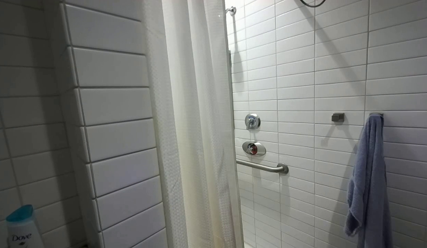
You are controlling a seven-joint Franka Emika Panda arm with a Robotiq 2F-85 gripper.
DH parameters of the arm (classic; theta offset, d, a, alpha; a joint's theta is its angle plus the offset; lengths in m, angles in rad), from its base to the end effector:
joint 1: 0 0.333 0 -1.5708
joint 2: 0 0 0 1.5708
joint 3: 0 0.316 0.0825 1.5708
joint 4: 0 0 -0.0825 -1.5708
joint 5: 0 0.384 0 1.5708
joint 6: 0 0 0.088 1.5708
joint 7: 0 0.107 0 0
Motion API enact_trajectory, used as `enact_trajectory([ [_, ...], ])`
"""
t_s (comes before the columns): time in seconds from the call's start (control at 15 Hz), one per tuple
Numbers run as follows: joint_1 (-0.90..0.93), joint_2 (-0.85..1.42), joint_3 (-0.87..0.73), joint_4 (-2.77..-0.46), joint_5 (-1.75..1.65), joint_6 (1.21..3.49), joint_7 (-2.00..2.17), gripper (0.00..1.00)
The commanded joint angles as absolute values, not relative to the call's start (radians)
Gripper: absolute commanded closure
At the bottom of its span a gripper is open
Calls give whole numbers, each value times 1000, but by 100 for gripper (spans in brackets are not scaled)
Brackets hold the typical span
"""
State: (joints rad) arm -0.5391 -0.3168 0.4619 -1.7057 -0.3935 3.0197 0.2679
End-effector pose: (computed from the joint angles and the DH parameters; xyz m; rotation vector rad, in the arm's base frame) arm 0.4707 0.0593 0.8747 1.9903 0.1218 2.0425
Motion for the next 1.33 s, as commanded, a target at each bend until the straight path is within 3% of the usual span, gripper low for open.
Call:
enact_trajectory([
  [0.0,-569,-229,489,-1664,-400,3056,286,0],
  [0.53,-621,-276,823,-1580,-434,2987,584,0],
  [0.93,-749,-318,938,-1534,-480,2967,644,0],
  [1.0,-686,-286,886,-1562,-443,2999,591,0],
  [1.27,-722,-307,929,-1549,-452,2982,609,0],
])
